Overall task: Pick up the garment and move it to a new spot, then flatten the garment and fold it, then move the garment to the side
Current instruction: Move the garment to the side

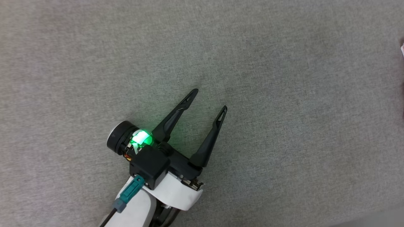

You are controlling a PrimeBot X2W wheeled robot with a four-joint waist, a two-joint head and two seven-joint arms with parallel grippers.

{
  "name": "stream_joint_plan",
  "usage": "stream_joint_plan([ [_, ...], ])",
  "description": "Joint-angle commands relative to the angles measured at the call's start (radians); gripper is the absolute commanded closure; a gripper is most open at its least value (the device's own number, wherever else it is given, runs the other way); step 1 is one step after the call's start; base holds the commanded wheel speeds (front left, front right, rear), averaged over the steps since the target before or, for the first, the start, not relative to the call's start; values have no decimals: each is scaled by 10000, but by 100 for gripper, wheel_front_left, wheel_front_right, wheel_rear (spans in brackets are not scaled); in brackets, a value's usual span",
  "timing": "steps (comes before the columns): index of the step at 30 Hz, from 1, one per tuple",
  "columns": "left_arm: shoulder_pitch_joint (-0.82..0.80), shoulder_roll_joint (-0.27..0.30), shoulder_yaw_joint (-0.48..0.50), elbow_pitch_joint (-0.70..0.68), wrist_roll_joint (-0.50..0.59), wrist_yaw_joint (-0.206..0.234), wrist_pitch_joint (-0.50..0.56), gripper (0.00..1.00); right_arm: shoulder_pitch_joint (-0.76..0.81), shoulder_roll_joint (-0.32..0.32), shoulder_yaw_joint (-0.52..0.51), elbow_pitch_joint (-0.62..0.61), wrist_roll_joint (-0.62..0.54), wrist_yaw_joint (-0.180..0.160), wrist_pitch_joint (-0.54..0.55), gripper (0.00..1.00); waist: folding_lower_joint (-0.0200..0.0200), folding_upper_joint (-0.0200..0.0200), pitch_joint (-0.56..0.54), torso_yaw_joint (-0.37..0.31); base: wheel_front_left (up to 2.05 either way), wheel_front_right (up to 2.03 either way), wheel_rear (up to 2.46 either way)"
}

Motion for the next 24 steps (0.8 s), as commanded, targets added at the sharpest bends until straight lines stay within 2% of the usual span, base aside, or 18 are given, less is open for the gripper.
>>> stream_joint_plan([
  [1, 95, -44, 56, 25, -40, -14, -19, 0, -195, 93, -84, 75, -79, -18, -88, 0, -1, 0, -225, 91, 0, 0, 0],
  [8, 558, -428, 536, 223, -335, -15, -19, 0, -216, 418, -79, -302, -189, -18, -576, 0, -1, 0, -1483, 404, 0, 0, 0],
  [13, 1181, -634, 1422, 396, -561, -12, -19, 0, 82, 1007, -34, -1297, 322, -16, -1137, 0, -1, 0, -2735, 758, 0, 0, 0],
  [18, 1902, -755, 2734, 630, -399, 135, -19, 0, 990, 2276, -500, -3197, 953, -15, -1594, 0, -1, 0, -3958, 1206, 0, 0, 0],
  [24, 2565, -885, 4150, 824, -264, 418, -17, 0, 3085, 4381, -1073, -6023, 1489, -15, -1795, 0, -1, 0, -4962, 1677, 0, 0, 0],
])
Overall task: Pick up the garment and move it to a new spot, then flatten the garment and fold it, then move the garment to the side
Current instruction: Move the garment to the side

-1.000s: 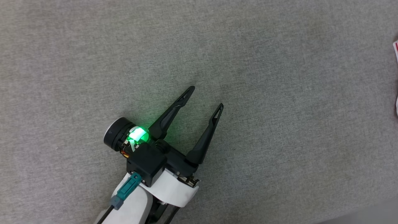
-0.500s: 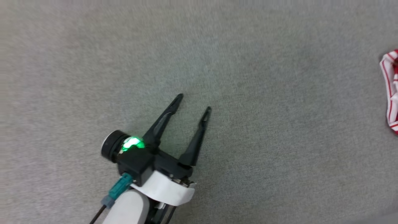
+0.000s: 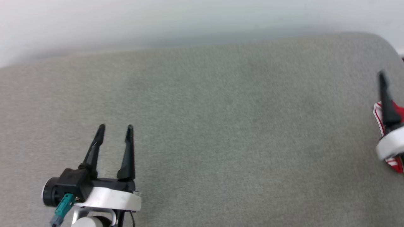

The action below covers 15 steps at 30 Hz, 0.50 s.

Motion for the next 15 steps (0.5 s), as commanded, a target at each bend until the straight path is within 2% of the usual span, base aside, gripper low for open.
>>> stream_joint_plan([
  [1, 218, -56, 239, 55, 48, 81, -17, 0, 615, 479, -62, -529, 41, -11, -89, 0, 1, 0, -755, 567, 0, 0, 0],
  [6, 596, -136, 561, 496, 191, 10, -17, 0, 2100, 1782, 6, -1594, 174, -9, -583, 0, 1, 0, -1220, 857, 0, 0, 0],
  [15, 1147, -246, 707, 1272, 351, -114, -17, 0, 3565, 2620, 485, -1371, 312, -9, -1567, 0, 1, 0, -1720, 1192, 0, 0, 0],
])
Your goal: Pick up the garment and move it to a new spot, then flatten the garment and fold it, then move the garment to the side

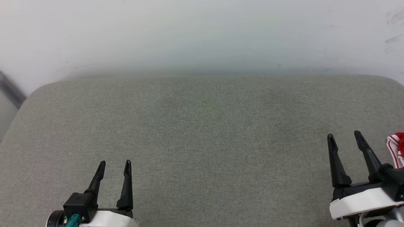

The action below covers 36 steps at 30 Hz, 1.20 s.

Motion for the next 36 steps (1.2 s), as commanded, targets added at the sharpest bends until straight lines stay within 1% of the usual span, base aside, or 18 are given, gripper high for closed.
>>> stream_joint_plan([
  [1, 102, -31, 23, 78, 147, -8, -17, 0, 175, 113, 72, 166, 14, -7, -214, 0, 2, 0, -86, 92, 0, 0, 0],
  [6, 220, -96, -51, 39, 406, -29, -17, 0, 394, 420, 132, 677, 58, -7, -486, 0, 2, 0, -151, 169, 0, 0, 0],
  [12, 314, -129, -100, -253, 541, 19, -17, 0, 181, 557, 202, 1177, -100, -7, -703, 0, 2, 0, -213, 160, 0, 0, 0],
  [34, 357, -144, -156, -347, 170, 189, -17, 0, -8, 608, 263, 1506, -90, -7, -1007, 0, 2, 0, -276, 43, 0, 0, 0],
  [35, 294, -130, -160, -337, 181, 152, 0, 100, 91, 593, 253, 1506, -98, 0, -938, 100, 2, 0, -275, 40, 0, 0, 0],
  [36, 302, -132, -157, -249, 165, 173, 6, 100, 128, 594, 257, 1570, -104, 0, -926, 100, 2, 0, -275, 42, 0, 0, 0],
])
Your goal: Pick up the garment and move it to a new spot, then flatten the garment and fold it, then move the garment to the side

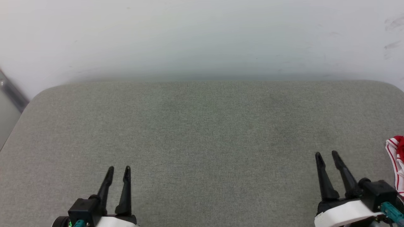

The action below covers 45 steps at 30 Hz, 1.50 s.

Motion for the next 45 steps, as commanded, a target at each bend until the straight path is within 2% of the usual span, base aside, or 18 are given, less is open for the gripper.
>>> stream_joint_plan([
  [1, 30, -4, 4, 84, -6, 0, 0, 100, 58, 2, 4, 71, 2, 0, 2, 100, 0, 0, 0, 0, 0, 0, 0],
  [25, -523, -1, 316, 715, -4224, -127, 1085, 100, -258, 85, -328, 488, 4227, -1, 1050, 100, 0, 0, 48, -75, 0, 0, 0],
  [45, -943, 2, 543, 1062, -7115, -216, 1834, 100, -545, 143, -548, 688, 7146, -2, 1758, 100, 0, 0, 90, -140, 0, 0, 0],
])
